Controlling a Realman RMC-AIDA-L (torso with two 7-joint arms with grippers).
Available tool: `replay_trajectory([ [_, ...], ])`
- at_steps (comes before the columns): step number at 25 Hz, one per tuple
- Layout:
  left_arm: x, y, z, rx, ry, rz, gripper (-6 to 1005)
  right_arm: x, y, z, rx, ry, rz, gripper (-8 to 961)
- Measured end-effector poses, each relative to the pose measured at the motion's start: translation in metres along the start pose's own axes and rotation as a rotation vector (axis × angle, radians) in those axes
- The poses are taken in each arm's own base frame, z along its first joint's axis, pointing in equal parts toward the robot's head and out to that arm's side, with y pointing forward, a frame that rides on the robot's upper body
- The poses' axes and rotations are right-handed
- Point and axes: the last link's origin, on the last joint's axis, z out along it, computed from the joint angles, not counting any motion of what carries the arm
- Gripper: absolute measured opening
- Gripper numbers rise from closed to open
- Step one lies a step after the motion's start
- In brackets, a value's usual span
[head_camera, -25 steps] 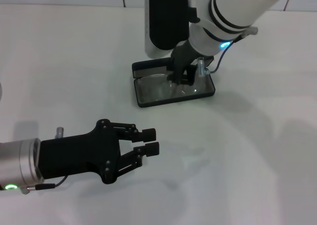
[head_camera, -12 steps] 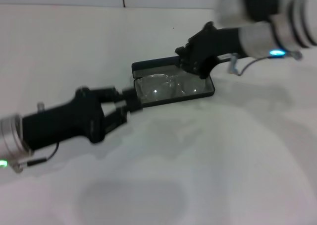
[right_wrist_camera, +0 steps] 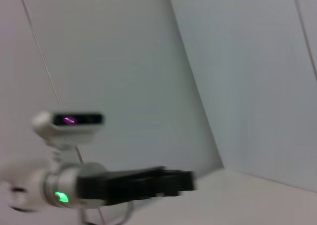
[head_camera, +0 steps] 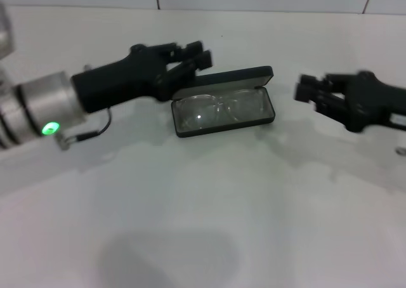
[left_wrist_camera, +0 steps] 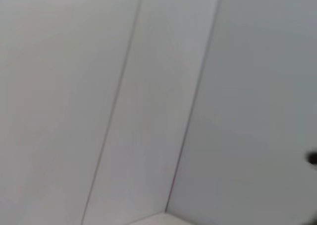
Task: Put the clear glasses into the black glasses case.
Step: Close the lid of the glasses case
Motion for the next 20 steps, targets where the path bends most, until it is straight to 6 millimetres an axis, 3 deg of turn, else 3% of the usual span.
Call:
replay_trajectory([
  [5, 0.0, -0.012, 0.042, 0.02, -0.156, -0.018, 273, 0.038, 0.013, -0.025, 0.006, -0.067, 0.031, 245],
  [10, -0.004, -0.025, 0.072, 0.12, -0.294, -0.104, 273, 0.056, 0.021, -0.027, 0.002, -0.062, 0.09, 252],
  [15, -0.002, -0.035, 0.082, 0.202, -0.332, -0.115, 273, 0.06, 0.026, -0.026, -0.025, -0.072, 0.118, 258],
  [20, -0.012, -0.038, 0.077, 0.237, -0.353, -0.158, 274, 0.062, 0.027, -0.023, -0.033, -0.067, 0.125, 264],
])
